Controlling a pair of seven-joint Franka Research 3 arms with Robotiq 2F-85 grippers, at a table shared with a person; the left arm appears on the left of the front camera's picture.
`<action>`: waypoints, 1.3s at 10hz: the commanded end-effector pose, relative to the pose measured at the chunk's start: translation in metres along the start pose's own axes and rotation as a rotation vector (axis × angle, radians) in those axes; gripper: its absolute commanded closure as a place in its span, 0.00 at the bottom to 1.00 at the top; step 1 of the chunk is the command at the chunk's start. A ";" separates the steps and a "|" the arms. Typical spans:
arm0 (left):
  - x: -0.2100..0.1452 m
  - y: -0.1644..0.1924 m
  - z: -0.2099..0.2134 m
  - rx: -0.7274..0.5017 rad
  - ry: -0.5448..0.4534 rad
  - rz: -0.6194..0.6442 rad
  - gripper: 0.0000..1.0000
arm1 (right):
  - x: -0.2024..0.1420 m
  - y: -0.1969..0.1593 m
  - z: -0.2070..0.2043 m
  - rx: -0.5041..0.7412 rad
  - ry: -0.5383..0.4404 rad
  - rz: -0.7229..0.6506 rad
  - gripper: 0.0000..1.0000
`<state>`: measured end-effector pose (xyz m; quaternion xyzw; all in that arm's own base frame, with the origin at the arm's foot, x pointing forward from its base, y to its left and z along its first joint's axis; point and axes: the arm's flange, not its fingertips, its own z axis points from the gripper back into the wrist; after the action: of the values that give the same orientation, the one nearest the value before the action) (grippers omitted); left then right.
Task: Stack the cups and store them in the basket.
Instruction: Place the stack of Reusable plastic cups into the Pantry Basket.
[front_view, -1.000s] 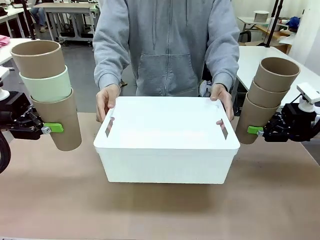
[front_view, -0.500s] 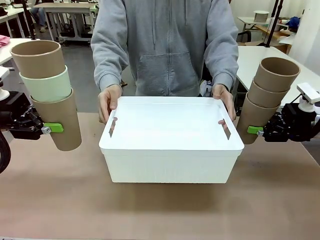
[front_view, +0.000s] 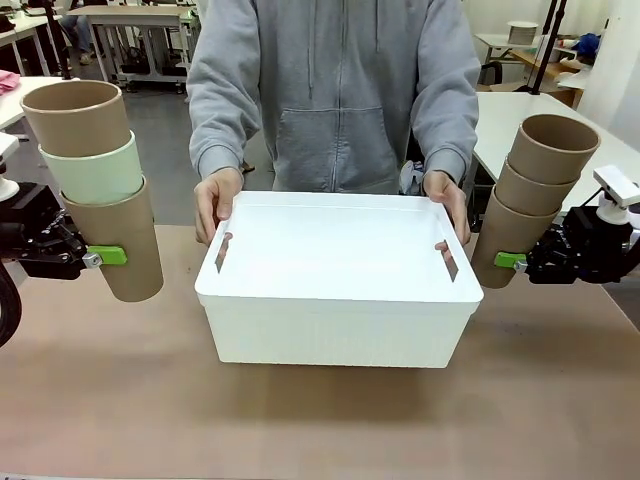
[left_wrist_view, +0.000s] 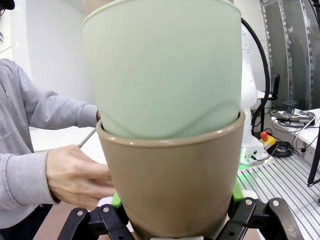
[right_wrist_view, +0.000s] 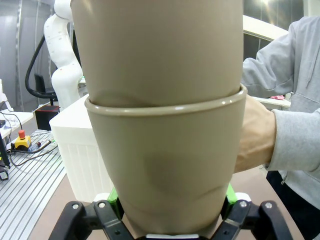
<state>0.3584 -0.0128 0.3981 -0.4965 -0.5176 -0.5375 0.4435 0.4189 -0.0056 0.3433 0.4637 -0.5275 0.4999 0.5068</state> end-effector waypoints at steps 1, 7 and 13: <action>0.005 -0.001 -0.001 -0.003 -0.003 0.008 0.14 | 0.004 0.000 -0.001 0.002 -0.002 0.009 0.16; 0.005 -0.001 -0.001 -0.003 -0.003 0.008 0.14 | 0.004 0.000 -0.001 0.002 -0.002 0.009 0.16; 0.005 -0.001 -0.001 -0.003 -0.003 0.008 0.14 | 0.073 0.028 -0.003 0.015 0.050 0.001 0.16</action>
<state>0.3585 -0.0129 0.3979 -0.4967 -0.5175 -0.5374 0.4435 0.4085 -0.0030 0.3791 0.4590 -0.5259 0.5137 0.4989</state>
